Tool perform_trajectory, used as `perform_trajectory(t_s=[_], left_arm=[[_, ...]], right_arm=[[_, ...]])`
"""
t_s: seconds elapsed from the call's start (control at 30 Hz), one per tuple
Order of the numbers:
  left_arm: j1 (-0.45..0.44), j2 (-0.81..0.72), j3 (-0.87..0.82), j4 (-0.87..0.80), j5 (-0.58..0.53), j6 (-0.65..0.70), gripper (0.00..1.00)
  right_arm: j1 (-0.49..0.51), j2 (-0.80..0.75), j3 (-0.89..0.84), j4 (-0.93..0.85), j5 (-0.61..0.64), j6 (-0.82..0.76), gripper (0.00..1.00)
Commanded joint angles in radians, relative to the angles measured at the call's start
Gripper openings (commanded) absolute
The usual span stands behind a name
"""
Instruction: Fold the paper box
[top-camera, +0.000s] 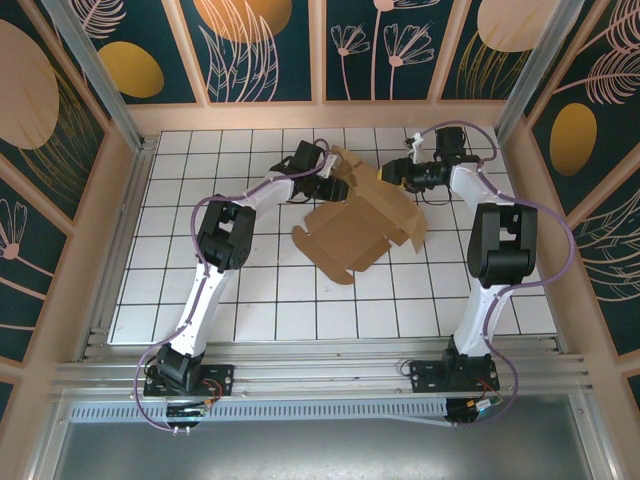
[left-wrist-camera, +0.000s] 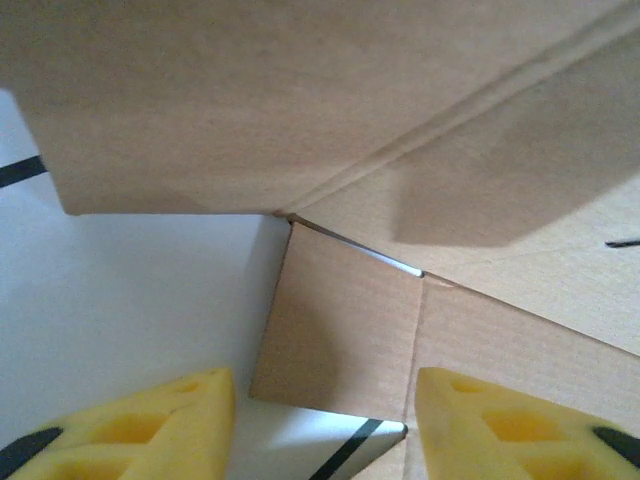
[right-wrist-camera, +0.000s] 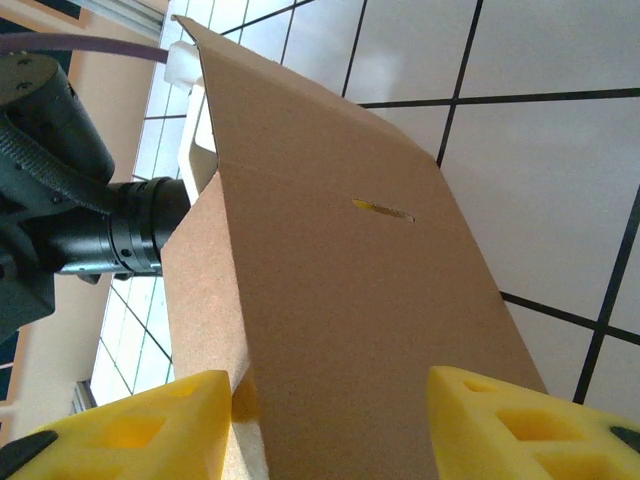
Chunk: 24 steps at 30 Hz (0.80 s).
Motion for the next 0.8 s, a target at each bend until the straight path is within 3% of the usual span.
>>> perform_trajectory(t_s=[0.0,0.3,0.5,0.77], left_arm=[[-0.017,0.070,0.029,-0.048,0.065,0.004,0.45],[-0.017,0.009,-0.047,0.134,0.203,-0.096,0.23],[-0.020,-0.033,-0.108,0.202,0.244,-0.081,0.18],[-0.048,-0.088,-0.149,0.248,0.154,-0.005,0.32]], right_arm=[[0.014,-0.016,-0.031,-0.027,0.052,-0.013,0.54],[0.016,-0.030,-0.059,0.012,0.080,0.014,0.52],[0.016,-0.029,-0.060,0.010,0.090,0.016,0.52],[0.015,-0.034,-0.067,0.012,0.092,0.018,0.51]])
